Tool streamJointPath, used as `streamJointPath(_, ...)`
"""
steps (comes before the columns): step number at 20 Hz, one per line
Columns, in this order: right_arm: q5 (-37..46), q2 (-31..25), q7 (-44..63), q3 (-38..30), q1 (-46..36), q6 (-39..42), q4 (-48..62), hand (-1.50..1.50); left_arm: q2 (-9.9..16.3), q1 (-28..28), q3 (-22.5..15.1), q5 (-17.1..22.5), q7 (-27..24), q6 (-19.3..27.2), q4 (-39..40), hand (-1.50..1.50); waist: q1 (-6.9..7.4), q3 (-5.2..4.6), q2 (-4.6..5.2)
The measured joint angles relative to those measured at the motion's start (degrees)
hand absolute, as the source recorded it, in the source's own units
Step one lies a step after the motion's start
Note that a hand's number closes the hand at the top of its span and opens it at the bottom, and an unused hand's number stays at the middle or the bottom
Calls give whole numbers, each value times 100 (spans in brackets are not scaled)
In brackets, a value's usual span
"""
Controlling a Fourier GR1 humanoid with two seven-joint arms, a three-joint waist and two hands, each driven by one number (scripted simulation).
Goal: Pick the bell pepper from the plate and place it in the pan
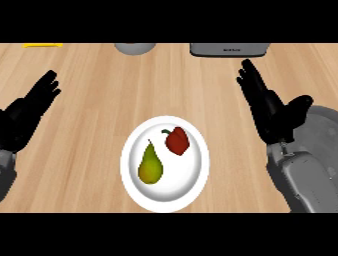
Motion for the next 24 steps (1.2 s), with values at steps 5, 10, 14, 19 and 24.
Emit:
streamJointPath(5, -452, 158, -274, 344, -725, 1224, -35, 150, -309, -61, 32, -7, -37, 286, -134, 0, 333, 76, 6)
streamJointPath(10, 39, -398, -1167, 741, -1350, 2447, 197, 150, -752, -30, 44, 84, -5, 666, -238, 0, 433, 93, 18)
streamJointPath(14, 614, -1141, -2522, 727, -1348, 3212, 711, -150, -894, 57, 108, 105, -18, 829, -301, 0, 332, 102, 18)
streamJointPath(19, 1552, -1665, -3868, 772, -1779, 3519, 1585, -150, -979, 98, 104, 49, 123, 997, -474, 0, 306, 104, 10)
streamJointPath(24, 2276, -1599, -4403, 945, -2586, 3684, 2193, -150, -1072, 282, 115, -29, 98, 1036, -568, 0, 260, 96, -17)
